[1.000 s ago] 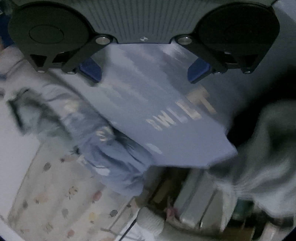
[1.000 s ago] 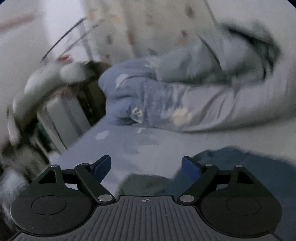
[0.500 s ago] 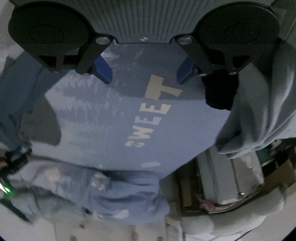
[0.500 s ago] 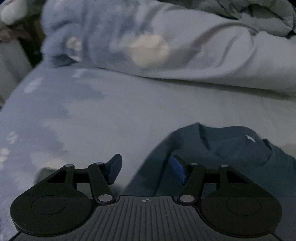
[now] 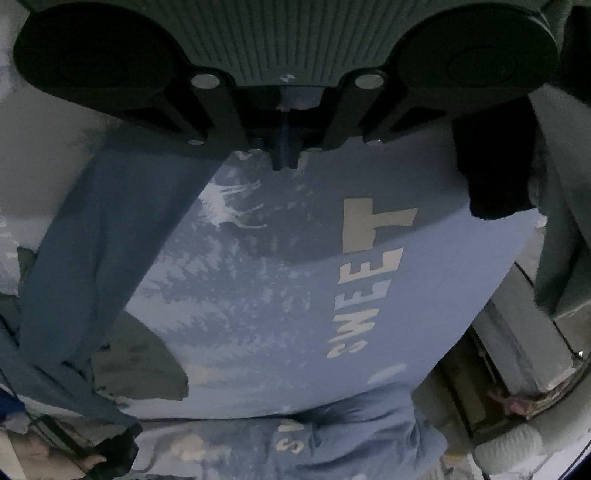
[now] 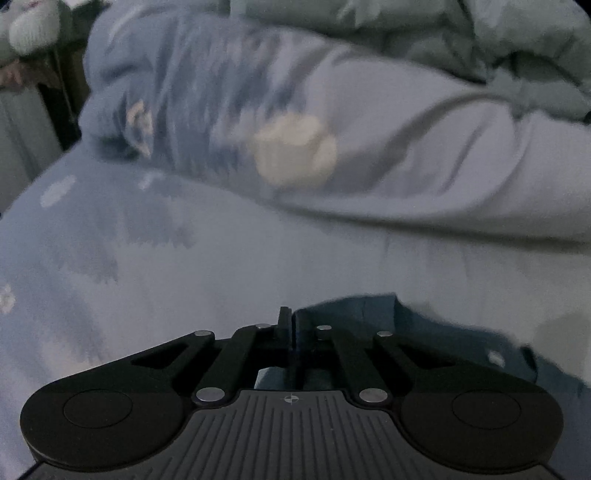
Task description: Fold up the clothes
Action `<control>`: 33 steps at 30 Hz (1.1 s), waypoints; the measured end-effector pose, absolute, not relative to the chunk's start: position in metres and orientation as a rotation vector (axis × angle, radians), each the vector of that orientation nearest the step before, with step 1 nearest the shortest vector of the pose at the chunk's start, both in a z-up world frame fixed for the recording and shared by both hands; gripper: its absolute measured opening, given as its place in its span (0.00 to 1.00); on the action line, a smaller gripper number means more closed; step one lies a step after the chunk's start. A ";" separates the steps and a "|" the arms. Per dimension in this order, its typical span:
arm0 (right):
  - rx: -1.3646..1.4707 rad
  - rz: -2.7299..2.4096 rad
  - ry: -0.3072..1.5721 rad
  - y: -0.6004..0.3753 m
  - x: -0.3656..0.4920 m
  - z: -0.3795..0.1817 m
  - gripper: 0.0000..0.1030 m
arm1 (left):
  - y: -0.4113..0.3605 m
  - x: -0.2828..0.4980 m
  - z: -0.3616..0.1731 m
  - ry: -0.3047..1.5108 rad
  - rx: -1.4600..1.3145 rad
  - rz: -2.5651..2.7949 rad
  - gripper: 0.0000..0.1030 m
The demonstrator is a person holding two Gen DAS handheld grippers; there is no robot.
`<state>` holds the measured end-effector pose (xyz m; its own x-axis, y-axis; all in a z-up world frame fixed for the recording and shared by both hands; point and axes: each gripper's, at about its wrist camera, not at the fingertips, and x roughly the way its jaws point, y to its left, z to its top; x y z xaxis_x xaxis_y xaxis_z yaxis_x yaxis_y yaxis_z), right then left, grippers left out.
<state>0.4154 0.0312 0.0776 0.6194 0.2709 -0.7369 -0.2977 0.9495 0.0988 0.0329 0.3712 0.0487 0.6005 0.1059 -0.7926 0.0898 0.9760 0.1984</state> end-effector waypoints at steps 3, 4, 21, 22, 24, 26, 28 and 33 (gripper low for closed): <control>-0.014 0.336 0.804 0.027 0.419 0.088 0.01 | 0.386 0.029 0.057 0.904 0.135 -0.030 0.03; -0.018 0.338 0.799 0.027 0.420 0.090 0.01 | 0.390 0.028 0.061 0.891 0.101 -0.049 0.07; -0.457 1.149 0.592 0.139 0.176 0.123 0.13 | 0.398 -0.094 0.110 0.674 -0.007 0.222 0.82; -0.507 1.240 0.573 0.155 0.149 0.121 0.21 | 0.395 -0.097 0.107 0.673 -0.022 0.212 0.82; -0.566 1.356 0.565 0.183 0.110 0.114 0.27 | 0.389 -0.102 0.101 0.670 -0.053 0.191 0.82; -0.558 1.384 0.569 0.194 0.092 0.112 0.29 | 0.375 -0.096 0.097 0.682 -0.002 0.162 0.79; -0.541 1.399 0.573 0.201 0.080 0.111 0.34 | 0.359 -0.086 0.092 0.702 0.070 0.125 0.72; -0.522 1.340 0.578 0.182 0.078 0.119 0.39 | 0.339 -0.056 0.074 0.748 0.141 0.080 0.65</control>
<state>0.0785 0.1818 0.1187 0.1322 0.7410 -0.6583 -0.9873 0.1572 -0.0213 -0.0563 0.3392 0.0738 0.7308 0.1229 -0.6714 -0.0227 0.9875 0.1561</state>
